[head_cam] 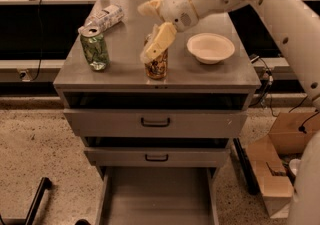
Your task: Pick orange can from bottom drawer and place on counter
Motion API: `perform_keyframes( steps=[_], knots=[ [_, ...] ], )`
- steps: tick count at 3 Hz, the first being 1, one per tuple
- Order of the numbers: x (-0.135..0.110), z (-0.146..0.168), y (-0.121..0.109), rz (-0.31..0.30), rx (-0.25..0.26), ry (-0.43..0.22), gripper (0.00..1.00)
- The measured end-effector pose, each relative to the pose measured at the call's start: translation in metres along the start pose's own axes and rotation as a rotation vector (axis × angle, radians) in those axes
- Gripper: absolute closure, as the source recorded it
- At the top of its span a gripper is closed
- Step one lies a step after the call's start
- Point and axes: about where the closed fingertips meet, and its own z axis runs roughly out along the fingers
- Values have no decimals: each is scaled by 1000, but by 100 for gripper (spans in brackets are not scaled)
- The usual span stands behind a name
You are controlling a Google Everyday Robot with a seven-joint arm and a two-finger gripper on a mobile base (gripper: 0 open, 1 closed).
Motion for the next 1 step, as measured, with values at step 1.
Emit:
perform_keyframes(
  steps=[1],
  knots=[
    [-9, -1, 2, -31, -4, 0, 0]
  ],
)
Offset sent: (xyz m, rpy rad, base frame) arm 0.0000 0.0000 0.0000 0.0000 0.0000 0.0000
